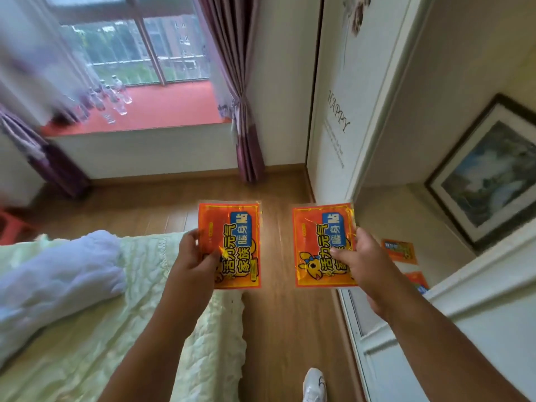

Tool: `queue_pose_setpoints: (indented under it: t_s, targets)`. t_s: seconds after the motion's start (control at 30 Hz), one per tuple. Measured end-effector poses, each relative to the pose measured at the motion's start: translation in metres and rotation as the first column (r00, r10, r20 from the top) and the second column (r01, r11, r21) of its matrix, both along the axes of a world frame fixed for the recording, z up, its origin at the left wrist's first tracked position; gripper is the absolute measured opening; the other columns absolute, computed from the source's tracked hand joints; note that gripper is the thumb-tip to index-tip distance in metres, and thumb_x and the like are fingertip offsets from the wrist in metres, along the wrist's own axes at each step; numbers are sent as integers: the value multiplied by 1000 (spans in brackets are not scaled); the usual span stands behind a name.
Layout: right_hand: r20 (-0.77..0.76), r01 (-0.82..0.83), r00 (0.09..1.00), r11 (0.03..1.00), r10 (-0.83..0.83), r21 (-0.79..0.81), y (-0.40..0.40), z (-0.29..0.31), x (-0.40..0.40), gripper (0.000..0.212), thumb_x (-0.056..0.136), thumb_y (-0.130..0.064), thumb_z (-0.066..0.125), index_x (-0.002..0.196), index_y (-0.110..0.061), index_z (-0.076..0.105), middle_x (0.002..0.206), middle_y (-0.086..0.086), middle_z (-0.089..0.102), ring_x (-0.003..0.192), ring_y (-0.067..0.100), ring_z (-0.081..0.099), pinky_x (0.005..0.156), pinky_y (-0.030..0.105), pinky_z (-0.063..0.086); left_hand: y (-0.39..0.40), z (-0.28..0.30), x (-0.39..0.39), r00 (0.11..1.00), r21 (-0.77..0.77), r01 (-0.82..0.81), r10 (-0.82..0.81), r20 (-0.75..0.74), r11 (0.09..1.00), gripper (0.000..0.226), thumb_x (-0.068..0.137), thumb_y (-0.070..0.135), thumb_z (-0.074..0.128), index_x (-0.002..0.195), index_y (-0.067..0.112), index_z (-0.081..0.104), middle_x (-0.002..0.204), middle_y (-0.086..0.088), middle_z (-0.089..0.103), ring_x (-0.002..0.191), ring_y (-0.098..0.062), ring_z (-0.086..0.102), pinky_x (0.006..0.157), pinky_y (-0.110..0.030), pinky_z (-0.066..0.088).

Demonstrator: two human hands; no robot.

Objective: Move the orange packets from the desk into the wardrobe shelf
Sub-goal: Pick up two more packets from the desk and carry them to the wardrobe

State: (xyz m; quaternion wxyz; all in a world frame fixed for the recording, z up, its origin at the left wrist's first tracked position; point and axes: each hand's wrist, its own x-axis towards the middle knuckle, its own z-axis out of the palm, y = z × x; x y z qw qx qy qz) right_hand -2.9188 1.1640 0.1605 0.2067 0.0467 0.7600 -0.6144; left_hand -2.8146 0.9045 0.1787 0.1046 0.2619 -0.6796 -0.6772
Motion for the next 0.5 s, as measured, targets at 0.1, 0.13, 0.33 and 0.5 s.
queue_pose_setpoints:
  t_s: [0.1, 0.13, 0.33, 0.5]
  targets:
    - [-19, -83, 996, 996, 82, -22, -19, 6, -57, 21, 101, -12, 64, 113, -29, 62, 108, 2, 80, 100, 25, 78, 94, 57, 60, -9, 1, -36, 996, 9, -78, 78, -46, 997, 31, 103, 2, 48, 113, 30, 56, 106, -4, 77, 93, -24, 77, 70, -40, 61]
    - [-24, -88, 996, 996, 88, -32, -24, 8, -73, 22, 100, -12, 64, 113, -29, 62, 109, 2, 80, 100, 25, 78, 95, 57, 60, -10, 0, -45, 995, 11, -88, 89, -41, 996, 30, 103, 2, 48, 113, 29, 55, 106, -3, 77, 93, -24, 77, 70, -41, 61]
    - [12, -94, 995, 994, 95, -59, -41, 2, -132, 26, 101, -8, 62, 117, -29, 61, 110, 2, 80, 101, 25, 78, 95, 58, 59, -21, -14, -95, 995, 35, -89, 87, 56, 995, 32, 104, 3, 47, 114, 31, 56, 105, -3, 77, 91, -22, 77, 72, -41, 60]
    - [20, 74, 997, 997, -74, 7, -31, -2, -170, 23, 100, -10, 62, 111, -30, 63, 107, 3, 80, 99, 26, 78, 94, 59, 59, -42, -14, -177, 996, 37, 56, -58, 64, 998, 32, 104, 3, 45, 111, 33, 54, 101, -2, 77, 89, -21, 78, 78, -47, 60]
